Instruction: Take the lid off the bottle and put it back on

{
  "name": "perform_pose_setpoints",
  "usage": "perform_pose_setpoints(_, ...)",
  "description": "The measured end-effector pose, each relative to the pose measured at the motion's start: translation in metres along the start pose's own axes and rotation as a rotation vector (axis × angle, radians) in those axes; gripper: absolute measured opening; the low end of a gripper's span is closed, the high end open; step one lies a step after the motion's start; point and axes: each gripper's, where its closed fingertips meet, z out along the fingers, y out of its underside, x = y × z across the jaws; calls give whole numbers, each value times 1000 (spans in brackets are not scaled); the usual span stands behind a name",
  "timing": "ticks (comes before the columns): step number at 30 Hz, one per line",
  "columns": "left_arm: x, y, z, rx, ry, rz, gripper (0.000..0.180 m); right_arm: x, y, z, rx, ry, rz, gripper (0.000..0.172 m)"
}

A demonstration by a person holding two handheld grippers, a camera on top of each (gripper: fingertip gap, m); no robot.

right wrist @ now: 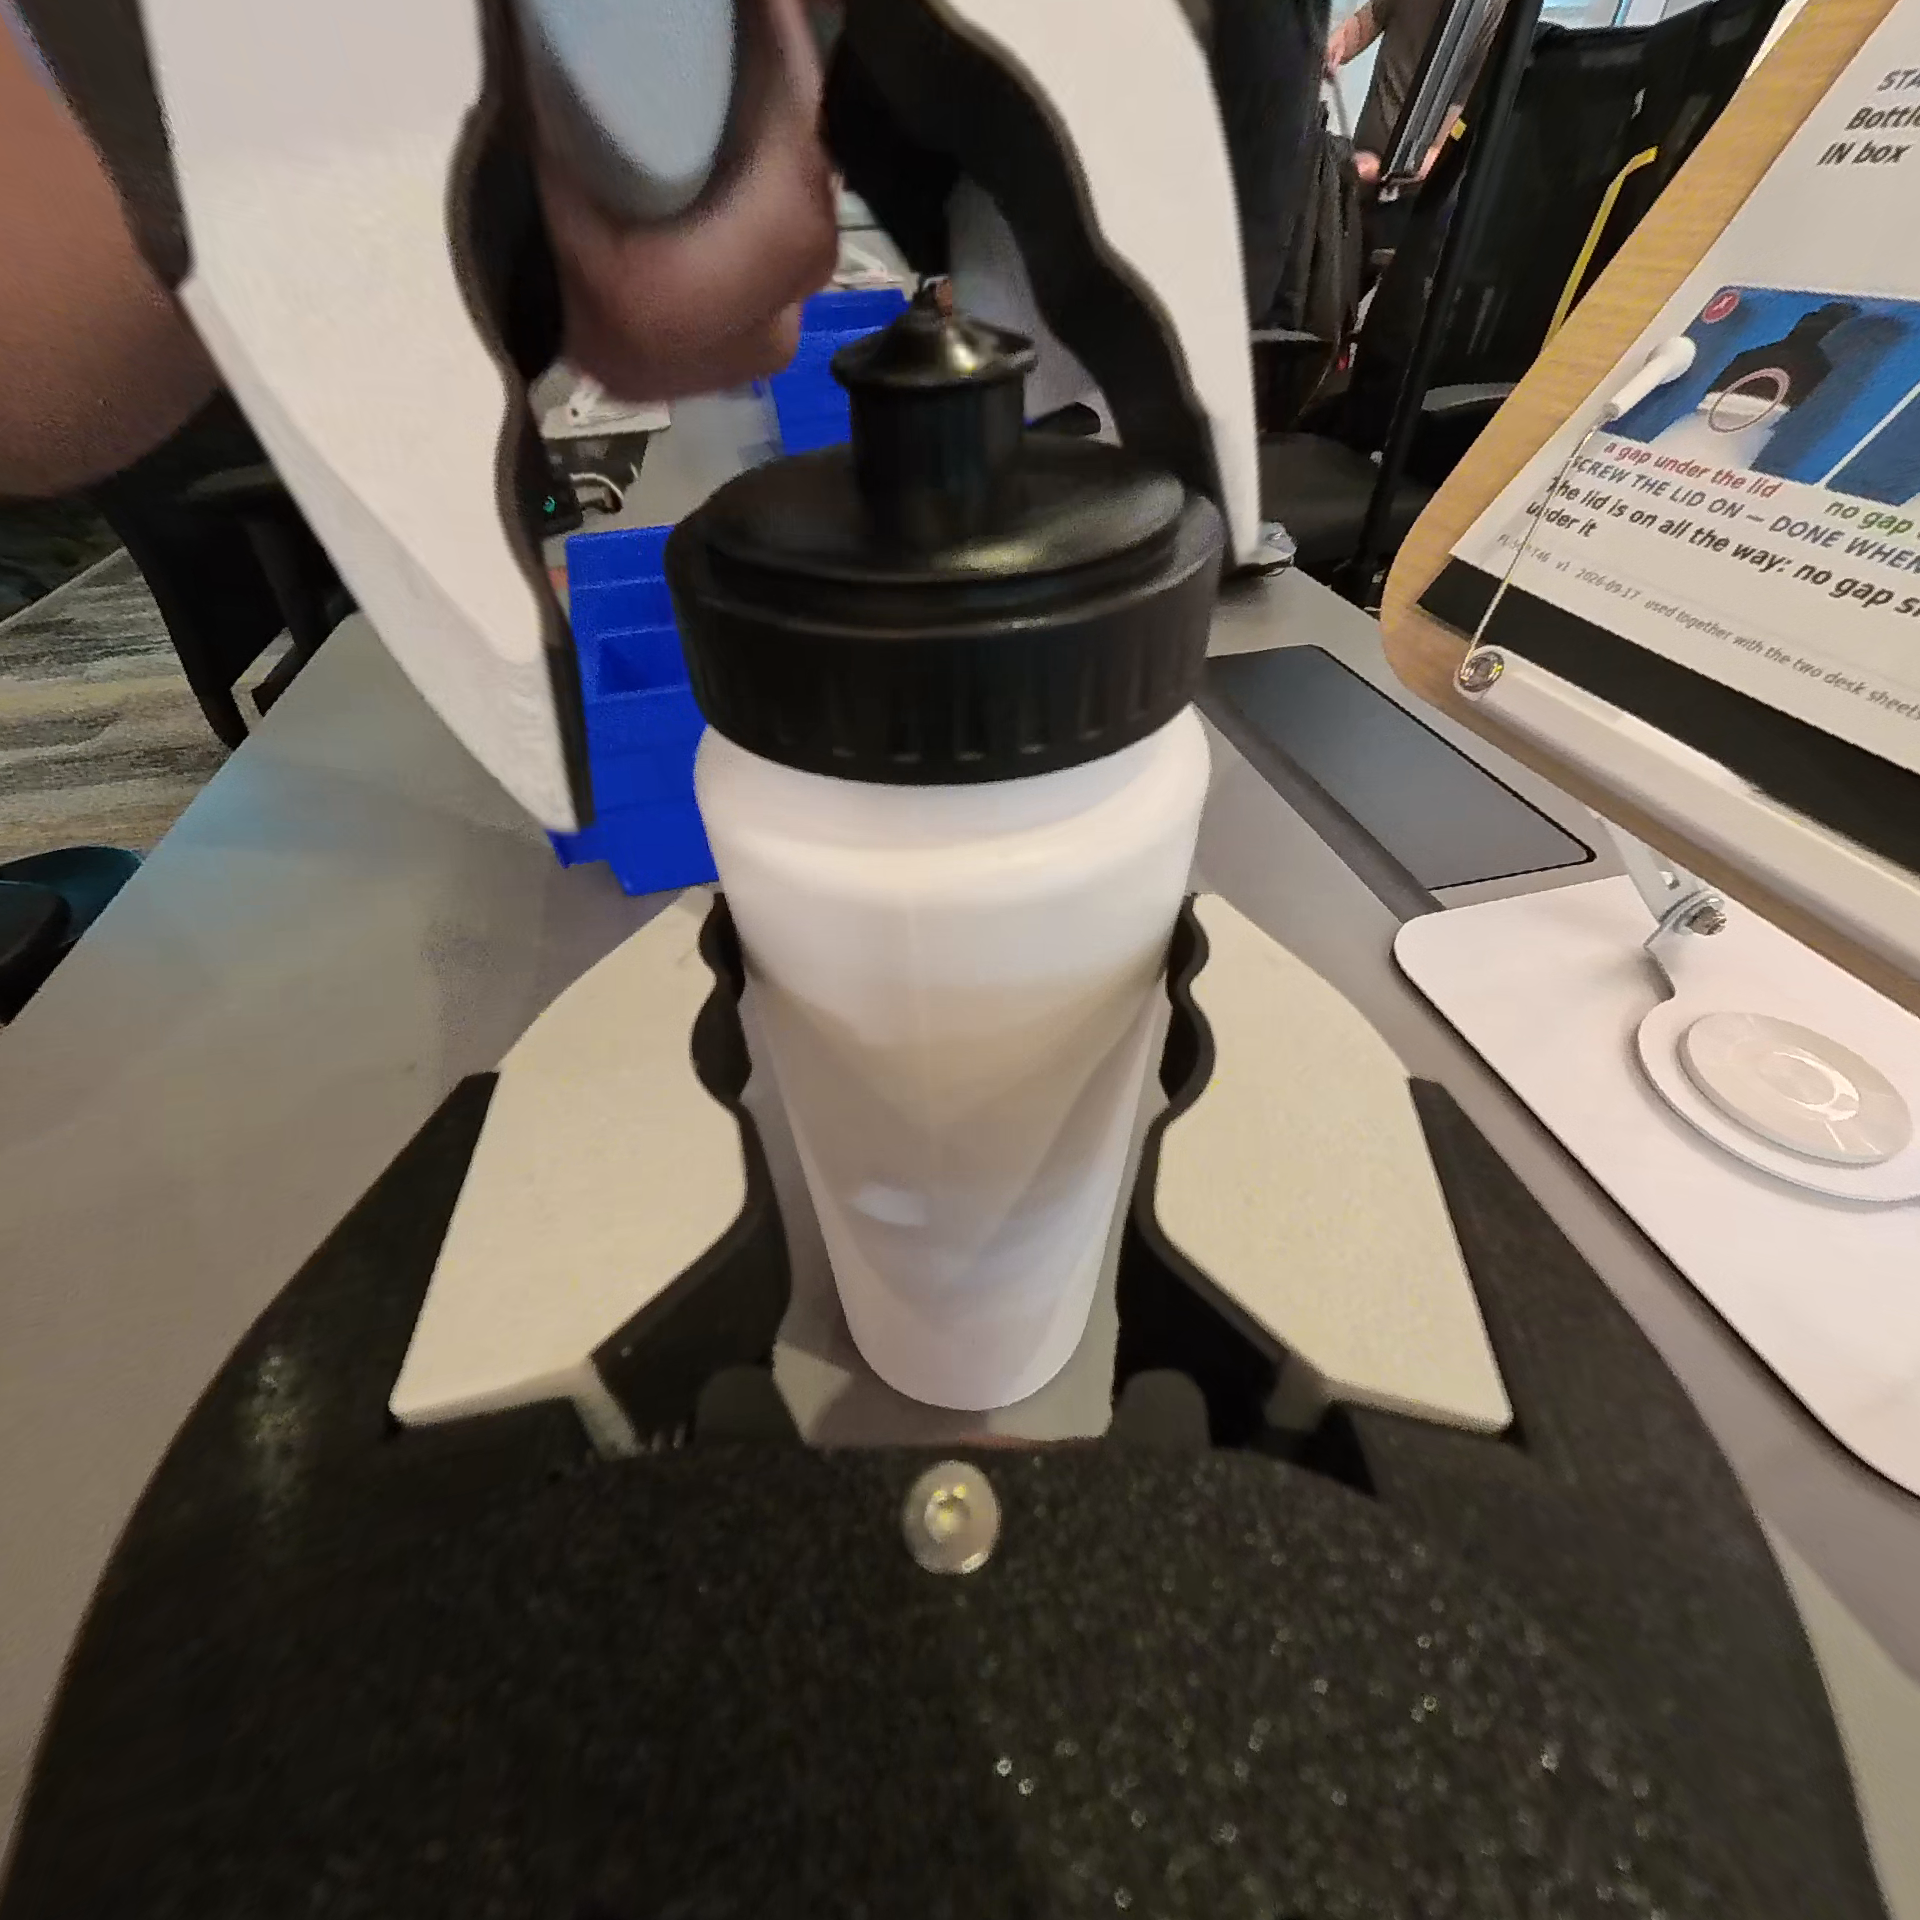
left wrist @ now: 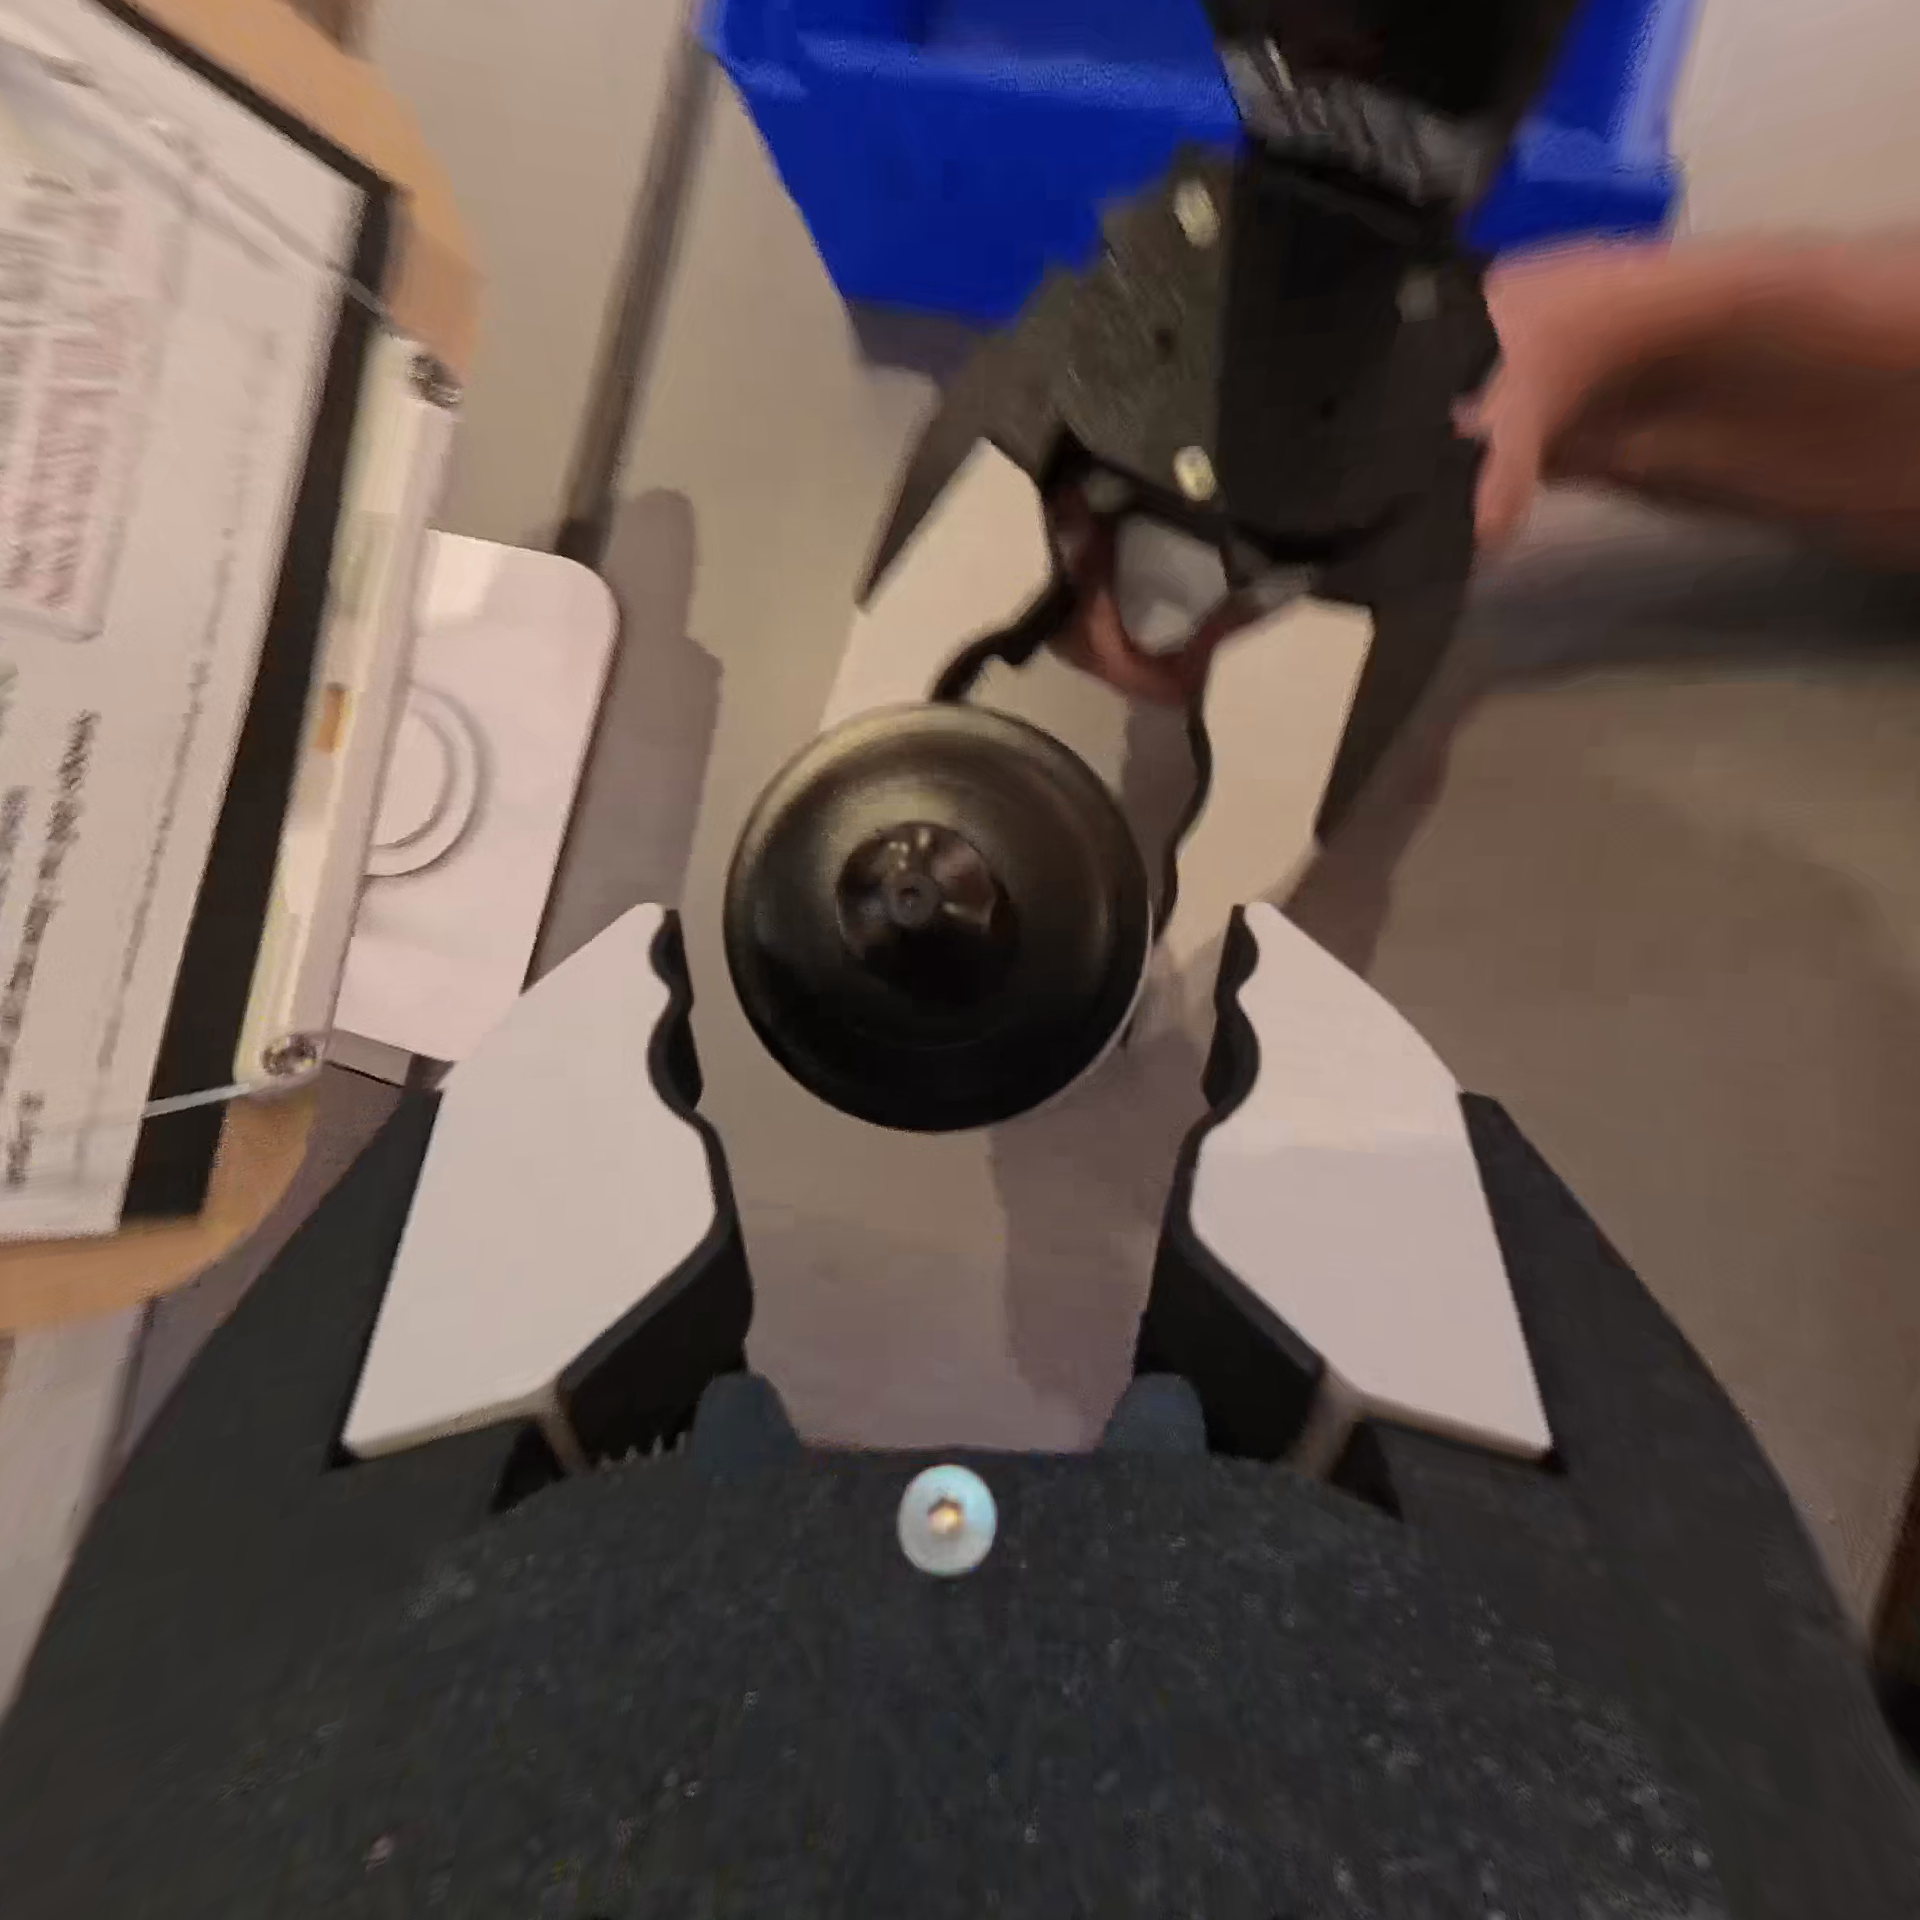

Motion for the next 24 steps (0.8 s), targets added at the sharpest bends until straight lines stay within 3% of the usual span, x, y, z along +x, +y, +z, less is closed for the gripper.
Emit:
perform_pose_setpoints(5,-11,-1,-4,331,-265,-454,95,0,0,1,1,-1,-3,79)
perform_pose_setpoints(9,-13,-1,-6,481,-412,-497,91,0,0,0,7,-1,3,79)
perform_pose_setpoints(11,-9,-6,-5,526,-407,-459,73,1,0,0,6,0,5,79)
perform_pose_setpoints(19,-4,-6,-6,636,-180,-314,71,-2,0,2,3,-7,-7,79)
perform_pose_setpoints(24,1,-4,-7,570,86,-204,71,-3,0,2,11,-15,-4,79)
